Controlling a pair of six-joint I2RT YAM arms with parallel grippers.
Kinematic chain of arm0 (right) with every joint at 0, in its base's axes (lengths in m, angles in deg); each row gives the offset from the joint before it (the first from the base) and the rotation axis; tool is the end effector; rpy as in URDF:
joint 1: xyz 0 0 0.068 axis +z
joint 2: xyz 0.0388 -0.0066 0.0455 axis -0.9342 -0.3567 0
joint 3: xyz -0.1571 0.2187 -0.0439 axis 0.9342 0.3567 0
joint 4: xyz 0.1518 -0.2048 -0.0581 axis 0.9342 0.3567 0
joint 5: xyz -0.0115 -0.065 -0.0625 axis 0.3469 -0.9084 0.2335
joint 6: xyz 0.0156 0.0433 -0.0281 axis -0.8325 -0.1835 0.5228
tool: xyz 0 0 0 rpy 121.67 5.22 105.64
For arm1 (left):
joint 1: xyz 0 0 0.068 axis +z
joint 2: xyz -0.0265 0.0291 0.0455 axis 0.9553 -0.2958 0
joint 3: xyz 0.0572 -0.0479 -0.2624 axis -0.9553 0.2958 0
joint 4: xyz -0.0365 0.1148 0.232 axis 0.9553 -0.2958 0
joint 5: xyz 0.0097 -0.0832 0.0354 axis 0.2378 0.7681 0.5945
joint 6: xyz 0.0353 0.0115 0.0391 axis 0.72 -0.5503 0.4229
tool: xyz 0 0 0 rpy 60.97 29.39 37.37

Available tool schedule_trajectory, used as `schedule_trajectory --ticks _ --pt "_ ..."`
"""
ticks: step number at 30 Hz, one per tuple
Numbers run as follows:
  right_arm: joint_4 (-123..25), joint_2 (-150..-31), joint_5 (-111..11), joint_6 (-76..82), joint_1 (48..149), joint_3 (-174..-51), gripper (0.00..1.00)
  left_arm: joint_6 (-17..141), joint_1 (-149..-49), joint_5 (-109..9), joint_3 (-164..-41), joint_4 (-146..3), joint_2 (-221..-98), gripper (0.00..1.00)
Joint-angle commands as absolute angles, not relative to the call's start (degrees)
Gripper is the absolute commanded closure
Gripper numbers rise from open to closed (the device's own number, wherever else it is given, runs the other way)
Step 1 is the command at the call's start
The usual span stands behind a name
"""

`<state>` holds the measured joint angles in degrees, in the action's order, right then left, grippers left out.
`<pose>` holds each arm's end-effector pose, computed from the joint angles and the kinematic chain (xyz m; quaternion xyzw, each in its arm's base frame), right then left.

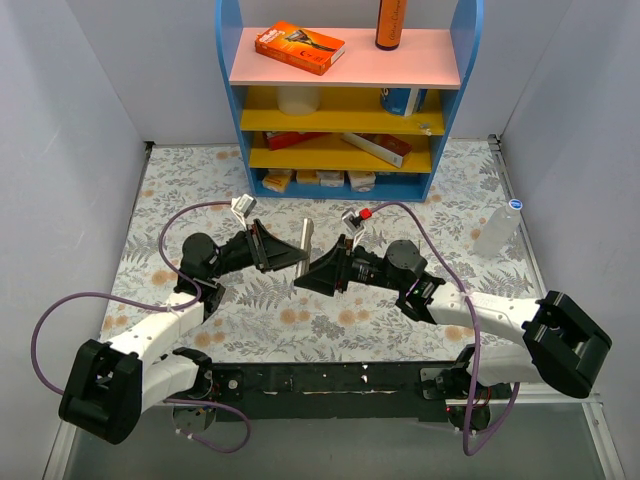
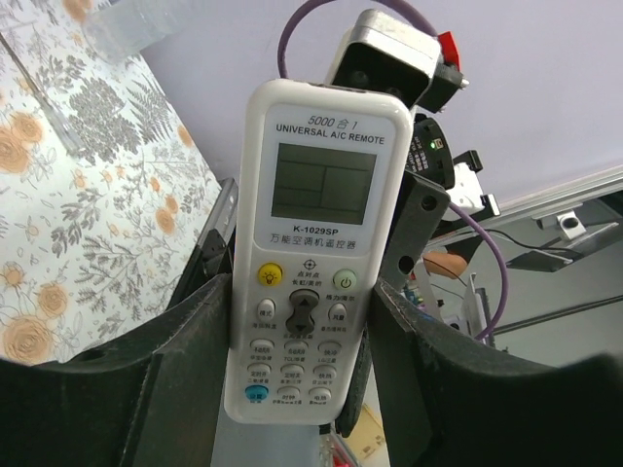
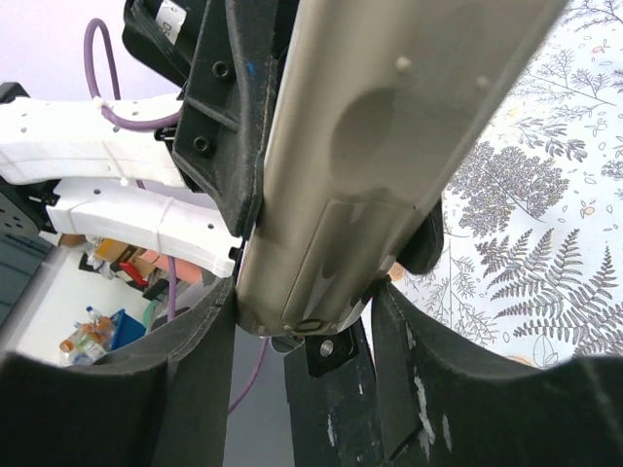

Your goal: Unload the batteries from the remote control

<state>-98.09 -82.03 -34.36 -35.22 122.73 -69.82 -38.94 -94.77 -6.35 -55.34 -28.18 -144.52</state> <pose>0.1509 0.2284 0.2739 -0.2001 0.6205 0.6510 0.3888 0.1928 -0.1080 0.2637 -0.1811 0.6467 -0.7409 0.0014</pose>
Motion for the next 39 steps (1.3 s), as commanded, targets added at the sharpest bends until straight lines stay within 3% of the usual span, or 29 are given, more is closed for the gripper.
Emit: schedule_trajectory --ticks 1,5,8,12,25,32,39 --pt "-102.2 -83.0 -33.7 -35.6 122.7 -71.7 0.57 -40.6 -95.3 -6.3 -54.9 -24.7 -144.0 0.79" --pt "-101.6 -82.7 -34.9 -35.1 122.6 -70.6 0.70 -39.9 -95.4 -6.7 -54.8 -26.6 -144.5 0.66" --pt "-98.7 -82.5 -35.3 -33.7 122.5 -70.3 0.98 -38.5 -95.4 -7.1 -54.7 -28.5 -144.8 0.57" --pt "-97.2 -81.7 -36.1 -32.7 122.3 -69.3 0.99 -36.3 -95.3 -8.1 -54.1 -30.6 -144.8 0.43" --pt "-86.3 -80.6 -39.1 -28.1 122.0 -70.1 0.99 -30.8 -95.4 -8.3 -56.5 -35.4 -149.2 0.30" --pt "-78.3 -83.0 -40.4 -25.8 122.0 -73.1 0.99 -20.4 -95.3 -14.8 -63.9 -52.0 -149.8 0.30" --pt "-73.7 -87.0 -41.6 -25.3 122.0 -76.5 0.99 -10.8 -96.1 -20.6 -70.3 -65.4 -154.3 0.37"
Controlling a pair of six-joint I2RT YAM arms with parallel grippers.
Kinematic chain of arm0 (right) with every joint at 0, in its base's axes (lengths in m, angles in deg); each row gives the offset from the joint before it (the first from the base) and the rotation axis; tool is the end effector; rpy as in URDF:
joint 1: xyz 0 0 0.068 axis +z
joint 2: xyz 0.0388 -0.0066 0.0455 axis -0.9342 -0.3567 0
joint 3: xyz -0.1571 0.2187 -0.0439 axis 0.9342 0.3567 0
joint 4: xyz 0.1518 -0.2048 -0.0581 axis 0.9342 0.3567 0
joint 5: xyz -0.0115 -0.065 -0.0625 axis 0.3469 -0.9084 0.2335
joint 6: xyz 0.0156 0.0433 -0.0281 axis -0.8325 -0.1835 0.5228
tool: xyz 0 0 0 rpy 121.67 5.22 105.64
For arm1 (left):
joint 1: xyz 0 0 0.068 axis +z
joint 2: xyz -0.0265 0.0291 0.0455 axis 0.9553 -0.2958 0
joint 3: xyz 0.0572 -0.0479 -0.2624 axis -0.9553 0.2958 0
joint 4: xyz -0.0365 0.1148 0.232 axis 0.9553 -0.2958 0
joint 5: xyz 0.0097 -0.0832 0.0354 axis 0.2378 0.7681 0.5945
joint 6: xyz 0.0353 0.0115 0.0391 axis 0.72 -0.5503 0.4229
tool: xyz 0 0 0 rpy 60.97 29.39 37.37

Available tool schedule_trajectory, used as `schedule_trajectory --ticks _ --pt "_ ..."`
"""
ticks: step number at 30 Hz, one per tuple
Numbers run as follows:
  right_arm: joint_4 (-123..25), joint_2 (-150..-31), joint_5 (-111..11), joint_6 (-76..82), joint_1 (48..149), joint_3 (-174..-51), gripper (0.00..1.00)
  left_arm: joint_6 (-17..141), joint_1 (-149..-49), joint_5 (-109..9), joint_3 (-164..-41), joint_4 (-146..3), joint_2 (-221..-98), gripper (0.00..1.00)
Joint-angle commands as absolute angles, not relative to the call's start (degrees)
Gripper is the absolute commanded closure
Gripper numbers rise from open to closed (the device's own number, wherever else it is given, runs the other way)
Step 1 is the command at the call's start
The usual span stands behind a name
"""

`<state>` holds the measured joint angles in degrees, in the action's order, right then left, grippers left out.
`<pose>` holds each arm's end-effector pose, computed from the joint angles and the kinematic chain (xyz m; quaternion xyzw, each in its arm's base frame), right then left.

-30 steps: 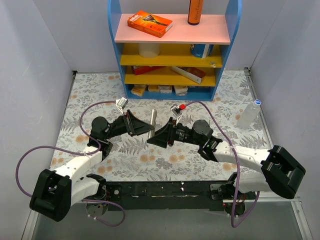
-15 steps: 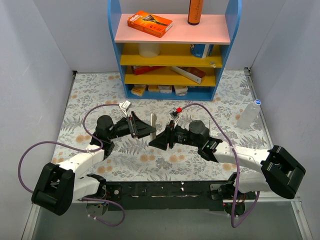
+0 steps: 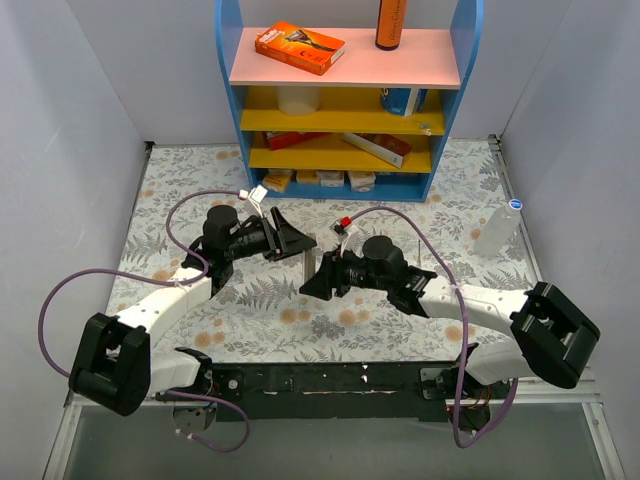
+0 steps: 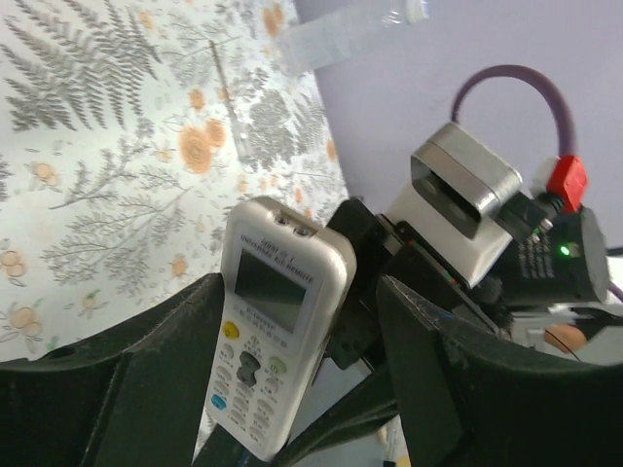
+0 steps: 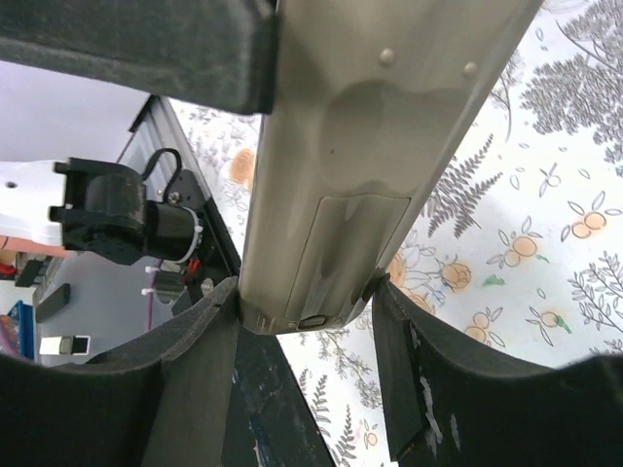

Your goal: Unload the batteries from the remote control

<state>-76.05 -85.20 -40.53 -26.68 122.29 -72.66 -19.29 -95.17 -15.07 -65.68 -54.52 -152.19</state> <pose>0.1636 0.2358 0.2349 -0.2034 0.7524 0.5158 0.3556 0.2287 -0.1205 0.2494 -0.2418 0.7301 -0.6365 0.0576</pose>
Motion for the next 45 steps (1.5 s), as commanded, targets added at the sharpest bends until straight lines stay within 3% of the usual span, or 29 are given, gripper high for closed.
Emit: schedule_trajectory --ticks 1,12,18,22,26,34,38,41,42,45 --pt "-72.9 -87.4 -41.7 -25.3 122.0 -77.0 0.99 -9.8 -96.4 -21.5 -71.0 -68.5 -154.8 0.38" --pt "-70.3 -89.4 -43.2 -25.7 122.0 -78.4 0.99 -6.6 -98.8 -27.9 -72.8 -74.9 -157.6 0.50" --pt "-70.4 -89.3 -43.0 -25.7 122.0 -78.4 0.99 -6.8 -99.2 -28.3 -73.4 -74.9 -159.7 0.62" --pt "-70.5 -89.5 -42.4 -25.7 122.0 -77.9 0.99 -7.8 -99.2 -29.0 -73.5 -74.6 -159.6 0.62" --pt "-71.5 -89.2 -42.3 -26.2 122.0 -76.9 0.99 -10.9 -99.2 -31.1 -73.2 -73.9 -158.9 0.57" --pt "-71.7 -88.2 -43.7 -27.2 122.0 -75.9 0.99 -17.8 -99.2 -28.3 -70.1 -67.0 -157.7 0.62" --pt "-72.4 -87.5 -45.3 -28.4 122.0 -75.0 0.99 -18.1 -99.2 -29.4 -69.7 -67.1 -156.7 0.71" --pt "-72.9 -87.1 -45.9 -29.3 122.0 -74.6 0.99 -18.1 -99.2 -29.9 -69.3 -67.4 -156.3 0.87" --pt "-73.1 -87.0 -45.8 -29.9 122.0 -74.5 0.99 -17.9 -99.2 -30.2 -69.2 -67.7 -156.3 1.00" --pt "-73.4 -87.4 -44.4 -29.5 122.0 -75.0 0.99 -16.2 -99.1 -31.4 -69.7 -69.3 -156.6 1.00"
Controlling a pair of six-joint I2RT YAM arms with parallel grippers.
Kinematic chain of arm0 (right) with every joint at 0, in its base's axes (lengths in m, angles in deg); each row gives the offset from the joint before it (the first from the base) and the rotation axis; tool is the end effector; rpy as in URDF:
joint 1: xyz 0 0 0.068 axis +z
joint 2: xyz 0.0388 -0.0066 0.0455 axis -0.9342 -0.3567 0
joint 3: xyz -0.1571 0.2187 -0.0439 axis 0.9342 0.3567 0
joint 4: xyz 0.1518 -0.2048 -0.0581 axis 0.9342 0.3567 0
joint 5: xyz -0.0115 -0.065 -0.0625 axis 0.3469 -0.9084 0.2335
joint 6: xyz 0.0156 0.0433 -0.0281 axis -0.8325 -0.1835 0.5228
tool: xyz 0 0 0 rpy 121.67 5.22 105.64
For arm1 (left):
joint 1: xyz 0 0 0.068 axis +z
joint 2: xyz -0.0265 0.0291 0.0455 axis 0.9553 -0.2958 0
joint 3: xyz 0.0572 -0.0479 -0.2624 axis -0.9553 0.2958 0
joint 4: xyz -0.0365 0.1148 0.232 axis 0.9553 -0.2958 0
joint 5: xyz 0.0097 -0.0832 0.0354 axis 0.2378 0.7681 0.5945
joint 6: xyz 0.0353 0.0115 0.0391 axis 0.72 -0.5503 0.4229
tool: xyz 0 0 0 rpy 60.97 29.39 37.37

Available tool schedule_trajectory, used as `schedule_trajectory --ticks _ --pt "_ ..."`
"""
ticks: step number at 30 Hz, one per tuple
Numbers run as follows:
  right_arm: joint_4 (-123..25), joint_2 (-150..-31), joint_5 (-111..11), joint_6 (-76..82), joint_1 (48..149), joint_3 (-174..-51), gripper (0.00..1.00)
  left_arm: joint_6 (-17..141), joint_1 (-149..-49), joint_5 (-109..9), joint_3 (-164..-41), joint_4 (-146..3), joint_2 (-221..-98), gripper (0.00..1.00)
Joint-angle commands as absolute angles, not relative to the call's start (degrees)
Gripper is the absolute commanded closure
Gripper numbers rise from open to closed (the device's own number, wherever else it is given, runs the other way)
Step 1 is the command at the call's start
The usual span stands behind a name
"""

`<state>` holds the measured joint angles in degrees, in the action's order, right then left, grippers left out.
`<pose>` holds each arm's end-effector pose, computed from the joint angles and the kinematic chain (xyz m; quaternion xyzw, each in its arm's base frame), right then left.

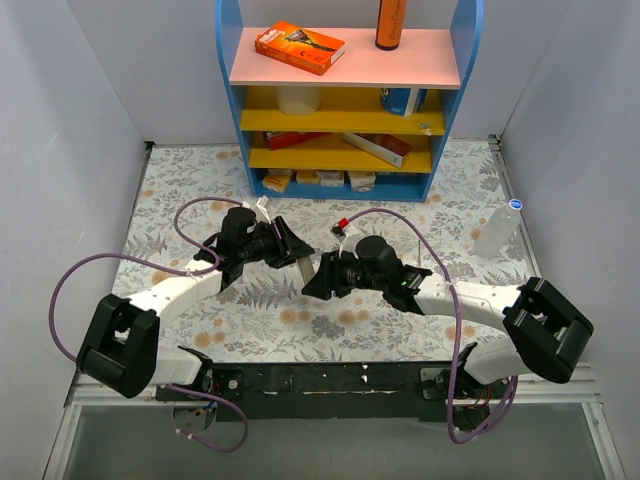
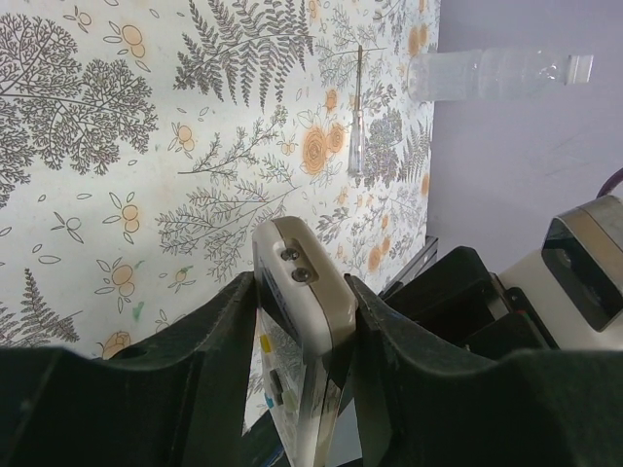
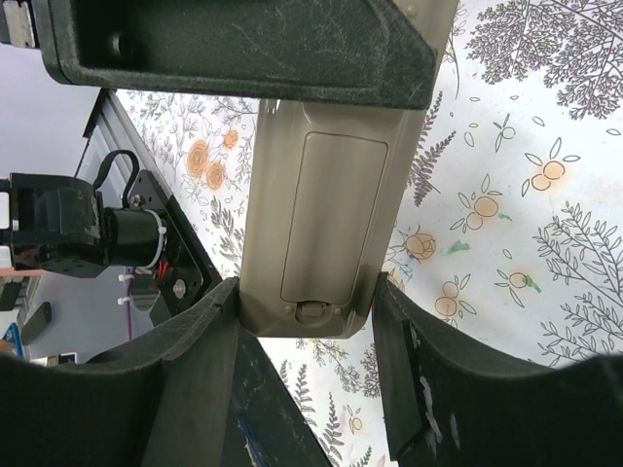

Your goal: Unload the batteries from the remote control

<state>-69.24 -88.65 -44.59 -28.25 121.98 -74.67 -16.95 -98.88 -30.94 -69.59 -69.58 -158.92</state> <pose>0.1720 0.2404 0.2177 -0.1689 0.8050 0.4648 0.3277 0.2397 -0.1355 0.2160 -0.3593 0.7804 -0.5071 0.0687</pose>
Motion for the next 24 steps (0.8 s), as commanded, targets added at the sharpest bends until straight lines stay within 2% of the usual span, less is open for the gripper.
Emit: schedule_trajectory --ticks 1,3,7,8,11,16,23,24 --pt "-73.3 -87.5 -43.1 -29.1 122.0 -75.2 0.99 -15.6 -99.2 -31.5 -70.1 -70.8 -156.7 1.00" --pt "-72.1 -87.9 -42.6 -28.4 122.0 -76.0 0.99 -14.3 -99.2 -31.8 -71.3 -72.0 -157.2 1.00" --pt "-70.2 -88.4 -44.2 -27.8 122.0 -76.8 0.99 -13.6 -99.2 -34.9 -73.8 -79.5 -158.3 0.53" --pt "-70.1 -88.6 -44.4 -27.8 122.0 -76.9 0.99 -13.6 -99.2 -36.1 -74.2 -80.3 -158.5 0.51" --pt "-69.8 -88.9 -44.6 -27.8 122.0 -77.1 0.99 -14.4 -99.1 -37.5 -75.0 -82.6 -159.1 0.52" --pt "-68.9 -89.4 -45.3 -27.4 122.1 -77.5 0.99 -16.0 -99.2 -37.8 -76.4 -84.4 -160.4 0.61" --pt "-68.3 -89.3 -46.3 -27.1 122.0 -77.4 0.99 -16.9 -99.2 -39.7 -78.1 -86.6 -160.7 0.61" --pt "-68.3 -89.6 -46.3 -27.2 122.1 -77.5 0.99 -17.0 -99.2 -39.7 -78.2 -86.6 -160.9 0.74"
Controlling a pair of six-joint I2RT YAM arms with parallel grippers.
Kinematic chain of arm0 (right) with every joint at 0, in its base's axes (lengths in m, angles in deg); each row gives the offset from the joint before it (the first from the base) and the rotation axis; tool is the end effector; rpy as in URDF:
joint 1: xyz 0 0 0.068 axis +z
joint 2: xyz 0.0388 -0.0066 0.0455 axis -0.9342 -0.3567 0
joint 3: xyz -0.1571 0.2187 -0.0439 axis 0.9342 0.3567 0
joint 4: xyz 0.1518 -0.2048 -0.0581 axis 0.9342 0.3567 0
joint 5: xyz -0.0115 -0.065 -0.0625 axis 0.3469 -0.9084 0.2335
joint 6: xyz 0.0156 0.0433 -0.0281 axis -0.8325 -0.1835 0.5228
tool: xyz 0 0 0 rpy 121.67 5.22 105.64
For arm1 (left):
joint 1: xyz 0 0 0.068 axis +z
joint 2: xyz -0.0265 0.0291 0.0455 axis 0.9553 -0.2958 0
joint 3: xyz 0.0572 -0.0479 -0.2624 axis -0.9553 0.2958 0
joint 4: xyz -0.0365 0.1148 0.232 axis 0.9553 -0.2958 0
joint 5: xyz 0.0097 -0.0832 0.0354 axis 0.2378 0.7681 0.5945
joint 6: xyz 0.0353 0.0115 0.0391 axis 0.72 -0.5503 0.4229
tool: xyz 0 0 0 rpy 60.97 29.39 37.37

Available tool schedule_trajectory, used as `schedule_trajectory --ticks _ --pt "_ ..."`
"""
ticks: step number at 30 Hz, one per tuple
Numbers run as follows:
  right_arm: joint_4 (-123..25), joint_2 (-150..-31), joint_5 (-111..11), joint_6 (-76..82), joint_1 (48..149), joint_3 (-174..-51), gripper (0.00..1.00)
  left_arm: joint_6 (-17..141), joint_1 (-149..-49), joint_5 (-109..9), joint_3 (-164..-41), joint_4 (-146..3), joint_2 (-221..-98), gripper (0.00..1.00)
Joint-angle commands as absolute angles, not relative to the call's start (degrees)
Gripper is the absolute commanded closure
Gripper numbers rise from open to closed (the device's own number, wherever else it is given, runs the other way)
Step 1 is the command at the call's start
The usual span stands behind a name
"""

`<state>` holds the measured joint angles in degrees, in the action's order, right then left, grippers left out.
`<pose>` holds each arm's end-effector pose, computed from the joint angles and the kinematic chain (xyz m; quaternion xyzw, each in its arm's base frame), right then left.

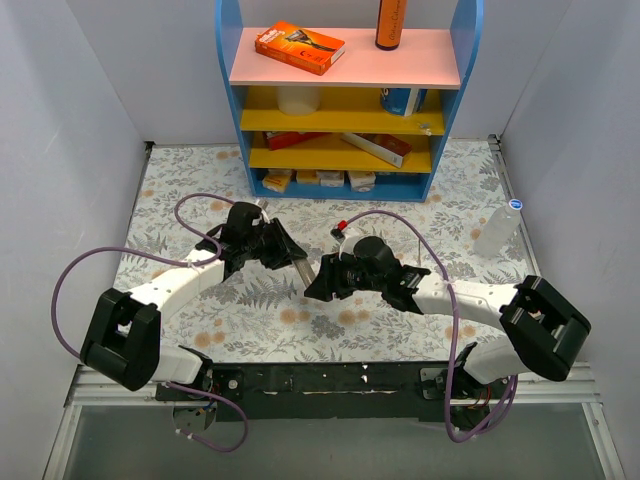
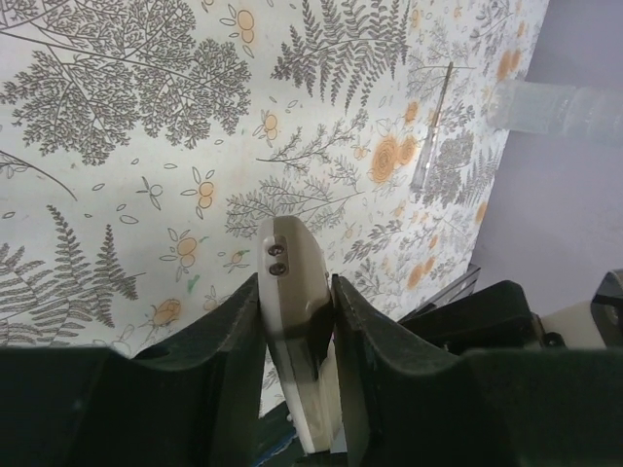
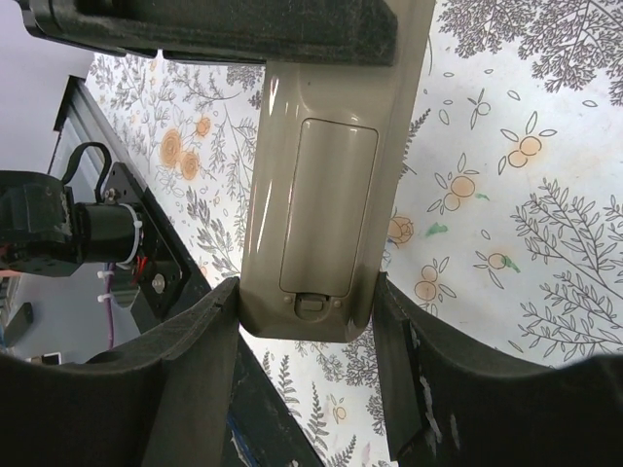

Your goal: Unload the batteries from the remote control

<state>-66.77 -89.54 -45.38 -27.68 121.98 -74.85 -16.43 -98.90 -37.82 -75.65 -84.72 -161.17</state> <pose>0.1726 0.2403 0.2100 -0.1687 0.8207 0.4443 0.3169 0.2452 -0.1340 0.2165 -0.4213 0.8040 -0.4144 0.0652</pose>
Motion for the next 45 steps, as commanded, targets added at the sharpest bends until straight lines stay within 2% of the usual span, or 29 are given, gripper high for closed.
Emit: schedule_trajectory --ticks 1,3,4,9,10,12,13,15,16,17,19,25,29,33,39,45 --pt "-68.4 -89.8 -46.3 -27.4 122.0 -77.4 0.99 -17.0 -99.2 -39.6 -78.2 -86.6 -161.1 0.79" --pt "-68.8 -90.3 -46.1 -27.8 122.0 -77.4 0.99 -17.2 -99.2 -39.0 -78.2 -86.5 -161.5 0.97" --pt "-69.2 -90.5 -45.6 -28.2 122.0 -77.4 0.99 -17.1 -99.2 -38.8 -78.2 -86.3 -161.6 1.00" --pt "-70.1 -90.4 -44.3 -28.3 122.0 -77.0 0.99 -15.3 -99.2 -35.9 -77.9 -84.9 -161.8 1.00" --pt "-69.8 -90.0 -44.0 -28.0 122.0 -77.1 0.95 -14.2 -99.1 -35.2 -78.6 -85.0 -161.7 1.00" --pt "-68.4 -89.0 -43.8 -25.0 121.9 -77.5 0.84 -10.0 -98.8 -32.6 -79.5 -85.5 -161.5 1.00" --pt "-66.2 -87.5 -44.4 -23.4 122.0 -78.0 0.73 -8.5 -98.1 -31.3 -80.3 -85.7 -161.3 1.00" --pt "-63.8 -85.7 -45.6 -18.6 121.8 -78.4 0.64 -5.7 -96.7 -25.3 -81.2 -86.4 -161.3 1.00" --pt "-61.8 -83.6 -46.5 -17.1 121.8 -78.4 0.36 -3.3 -95.1 -23.3 -81.6 -87.0 -161.5 1.00" --pt "-61.4 -82.4 -46.5 -15.7 121.8 -78.2 0.28 -1.9 -94.4 -21.1 -82.7 -87.6 -161.9 1.00" --pt "-60.2 -79.1 -45.2 -11.9 121.8 -78.1 0.19 1.9 -92.9 -16.3 -83.5 -88.9 -162.3 1.00" --pt "-60.7 -72.8 -42.2 -1.4 121.8 -76.4 0.18 8.0 -90.1 -3.5 -82.8 -89.3 -163.9 1.00" --pt "-69.4 -69.8 -39.9 4.0 121.9 -69.4 0.24 6.3 -89.9 1.2 -79.5 -86.4 -165.2 1.00" --pt "-79.3 -67.9 -41.4 9.5 122.1 -65.1 0.26 1.6 -89.9 4.9 -73.0 -76.2 -165.5 1.00" --pt "-82.2 -70.2 -42.9 20.9 124.8 -63.8 0.26 -3.5 -89.8 9.7 -68.9 -68.8 -166.2 1.00" --pt "-84.3 -74.3 -44.9 26.8 129.9 -64.9 0.27 -4.9 -89.8 9.9 -67.0 -68.0 -166.0 1.00"
